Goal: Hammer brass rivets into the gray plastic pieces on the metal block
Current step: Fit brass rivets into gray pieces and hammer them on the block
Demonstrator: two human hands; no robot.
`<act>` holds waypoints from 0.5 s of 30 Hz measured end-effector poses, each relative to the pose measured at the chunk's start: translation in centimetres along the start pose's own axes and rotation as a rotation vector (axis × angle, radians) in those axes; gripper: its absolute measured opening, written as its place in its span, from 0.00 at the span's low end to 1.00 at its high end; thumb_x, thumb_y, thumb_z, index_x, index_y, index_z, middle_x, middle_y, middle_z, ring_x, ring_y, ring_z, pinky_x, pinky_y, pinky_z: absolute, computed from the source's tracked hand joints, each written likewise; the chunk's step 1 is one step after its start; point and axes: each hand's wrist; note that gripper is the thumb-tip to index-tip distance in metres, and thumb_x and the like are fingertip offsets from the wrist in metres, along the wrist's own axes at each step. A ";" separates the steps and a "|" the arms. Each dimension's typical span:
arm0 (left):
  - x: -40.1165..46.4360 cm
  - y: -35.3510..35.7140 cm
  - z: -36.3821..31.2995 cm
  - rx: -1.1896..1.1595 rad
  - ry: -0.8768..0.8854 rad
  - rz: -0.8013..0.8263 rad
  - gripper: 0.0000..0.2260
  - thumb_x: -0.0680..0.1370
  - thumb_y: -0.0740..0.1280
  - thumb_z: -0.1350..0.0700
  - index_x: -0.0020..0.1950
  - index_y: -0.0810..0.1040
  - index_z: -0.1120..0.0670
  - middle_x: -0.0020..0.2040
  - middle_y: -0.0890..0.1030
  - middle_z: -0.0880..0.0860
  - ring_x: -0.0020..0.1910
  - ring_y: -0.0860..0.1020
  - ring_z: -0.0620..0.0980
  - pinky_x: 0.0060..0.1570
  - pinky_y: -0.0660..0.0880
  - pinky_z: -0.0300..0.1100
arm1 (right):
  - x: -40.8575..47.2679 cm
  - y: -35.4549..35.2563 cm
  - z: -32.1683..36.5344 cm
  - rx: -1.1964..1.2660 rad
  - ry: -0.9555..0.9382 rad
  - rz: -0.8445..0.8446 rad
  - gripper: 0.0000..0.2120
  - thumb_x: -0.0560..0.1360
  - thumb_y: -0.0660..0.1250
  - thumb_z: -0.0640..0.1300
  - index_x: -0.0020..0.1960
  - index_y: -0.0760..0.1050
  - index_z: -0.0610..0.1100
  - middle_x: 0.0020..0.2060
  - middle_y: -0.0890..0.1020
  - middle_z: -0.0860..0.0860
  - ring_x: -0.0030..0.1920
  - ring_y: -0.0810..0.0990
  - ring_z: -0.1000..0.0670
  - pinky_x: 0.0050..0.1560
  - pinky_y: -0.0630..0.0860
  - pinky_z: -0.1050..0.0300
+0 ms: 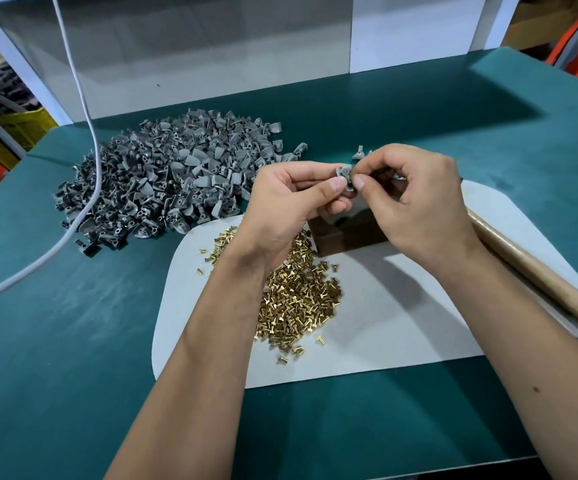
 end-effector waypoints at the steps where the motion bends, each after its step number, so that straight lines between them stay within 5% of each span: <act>1: 0.0 0.0 0.0 0.008 0.003 0.001 0.09 0.77 0.70 0.70 0.57 0.83 0.66 0.43 0.86 0.60 0.36 0.83 0.49 0.40 0.81 0.36 | 0.0 0.0 0.0 -0.002 0.005 0.006 0.02 0.75 0.71 0.40 0.45 0.83 0.45 0.38 0.83 0.55 0.41 0.81 0.57 0.45 0.74 0.66; 9: -0.2 0.8 0.3 -0.014 -0.007 -0.034 0.07 0.77 0.70 0.71 0.53 0.83 0.65 0.40 0.86 0.58 0.34 0.84 0.48 0.42 0.83 0.38 | 0.1 -0.1 -0.1 -0.009 0.048 0.006 0.03 0.74 0.72 0.40 0.42 0.83 0.45 0.36 0.83 0.56 0.39 0.81 0.55 0.44 0.74 0.64; 15: -0.2 0.8 0.2 -0.022 0.003 -0.033 0.08 0.76 0.70 0.72 0.52 0.84 0.64 0.41 0.87 0.59 0.38 0.86 0.52 0.42 0.83 0.39 | 0.0 0.3 -0.3 0.066 0.120 0.007 0.03 0.75 0.71 0.41 0.43 0.83 0.47 0.37 0.84 0.56 0.40 0.83 0.53 0.45 0.80 0.53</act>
Point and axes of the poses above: each hand's wrist, its own x-axis towards the middle knuckle, its own y-axis out of the palm, z = x × y
